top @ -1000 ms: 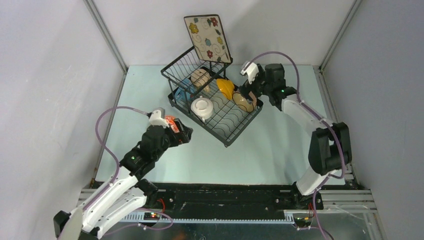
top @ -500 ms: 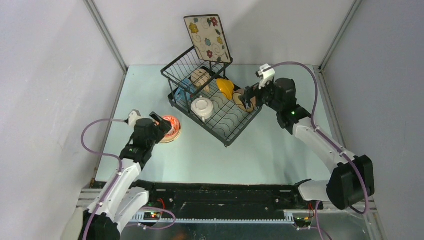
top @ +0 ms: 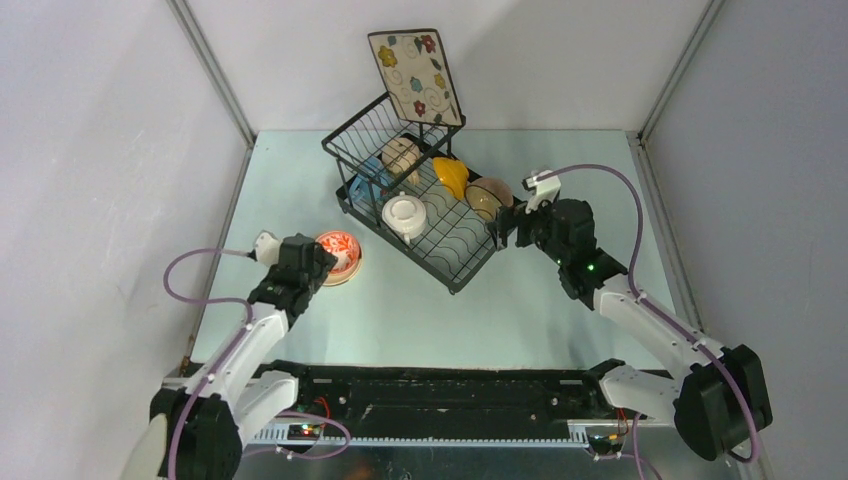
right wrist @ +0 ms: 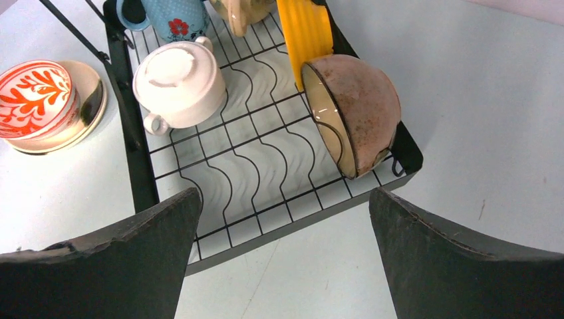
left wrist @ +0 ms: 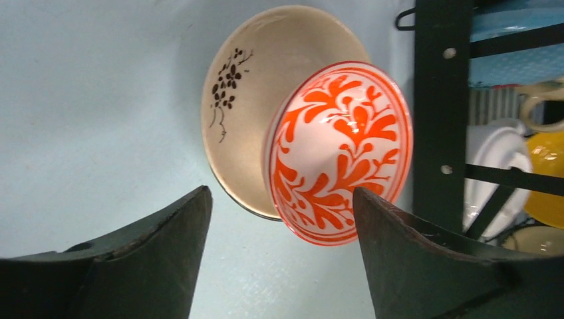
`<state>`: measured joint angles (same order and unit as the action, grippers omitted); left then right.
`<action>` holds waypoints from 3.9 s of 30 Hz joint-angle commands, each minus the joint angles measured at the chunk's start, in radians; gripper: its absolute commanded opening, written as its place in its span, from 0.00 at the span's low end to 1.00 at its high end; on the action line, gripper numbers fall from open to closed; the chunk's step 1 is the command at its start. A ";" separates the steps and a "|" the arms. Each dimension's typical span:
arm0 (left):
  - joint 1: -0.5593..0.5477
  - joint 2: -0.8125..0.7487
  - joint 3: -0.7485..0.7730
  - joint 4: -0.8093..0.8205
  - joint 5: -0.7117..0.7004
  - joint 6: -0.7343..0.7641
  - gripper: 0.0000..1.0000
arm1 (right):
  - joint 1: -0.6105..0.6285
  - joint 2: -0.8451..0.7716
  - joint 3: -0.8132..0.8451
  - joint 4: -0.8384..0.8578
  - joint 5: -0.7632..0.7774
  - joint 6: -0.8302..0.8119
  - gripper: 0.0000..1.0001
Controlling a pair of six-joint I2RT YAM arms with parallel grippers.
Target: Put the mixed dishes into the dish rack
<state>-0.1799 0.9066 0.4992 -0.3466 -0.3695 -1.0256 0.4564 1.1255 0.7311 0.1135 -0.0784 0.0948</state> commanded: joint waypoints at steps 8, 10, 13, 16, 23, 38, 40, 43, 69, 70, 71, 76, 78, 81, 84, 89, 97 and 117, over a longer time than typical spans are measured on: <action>0.010 0.103 0.014 0.054 -0.064 -0.057 0.68 | 0.004 -0.032 -0.038 0.111 0.049 -0.004 1.00; 0.010 0.117 0.009 0.067 -0.058 -0.061 0.67 | 0.005 -0.033 -0.038 0.108 0.051 -0.004 1.00; 0.010 0.144 0.001 0.083 -0.046 -0.066 0.63 | 0.005 -0.040 -0.038 0.104 0.055 -0.002 1.00; 0.010 0.169 0.004 0.087 -0.035 -0.068 0.39 | 0.004 -0.048 -0.043 0.111 0.052 0.002 1.00; 0.010 0.122 0.021 0.038 -0.058 -0.069 0.00 | 0.003 -0.061 -0.044 0.100 0.056 0.016 1.00; 0.010 -0.293 0.064 -0.042 0.124 0.053 0.00 | 0.050 -0.062 -0.040 0.125 -0.063 0.039 1.00; 0.010 -0.318 0.059 0.022 0.260 0.103 0.00 | 0.100 -0.072 -0.029 0.123 -0.087 0.050 1.00; 0.008 -0.349 0.045 0.111 0.463 0.122 0.00 | 0.167 -0.082 -0.021 0.127 -0.095 0.113 1.00; -0.154 -0.187 -0.050 0.564 0.714 -0.149 0.00 | 0.411 0.165 -0.001 0.524 -0.073 0.690 1.00; -0.156 -0.184 -0.050 0.565 0.715 -0.146 0.00 | 0.411 0.170 -0.001 0.539 -0.076 0.701 1.00; -0.157 -0.182 -0.050 0.565 0.714 -0.144 0.00 | 0.411 0.177 -0.001 0.547 -0.085 0.710 1.00; -0.164 -0.182 -0.053 0.567 0.699 -0.126 0.00 | 0.417 0.193 0.017 0.554 -0.093 0.732 0.95; -0.168 -0.181 -0.054 0.566 0.689 -0.121 0.00 | 0.420 0.199 0.025 0.549 -0.087 0.732 0.90; -0.175 -0.174 -0.056 0.581 0.686 -0.120 0.00 | 0.421 0.202 0.036 0.539 -0.083 0.736 0.76; -0.183 -0.169 -0.064 0.610 0.685 -0.119 0.00 | 0.422 0.207 0.046 0.531 -0.092 0.733 0.53; -0.193 -0.164 -0.052 0.602 0.683 -0.097 0.11 | 0.420 0.192 0.072 0.444 -0.074 0.664 0.17; -0.193 -0.192 -0.018 0.441 0.637 0.006 0.79 | 0.270 0.142 0.093 0.288 -0.173 0.430 0.05; -0.193 -0.314 -0.101 0.255 0.321 0.243 0.94 | 0.031 0.353 0.446 -0.378 -0.331 -0.579 0.00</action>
<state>-0.3691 0.6121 0.4202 -0.0906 0.0273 -0.8314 0.4931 1.4517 1.0821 -0.1795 -0.4198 -0.2436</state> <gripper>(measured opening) 0.933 0.702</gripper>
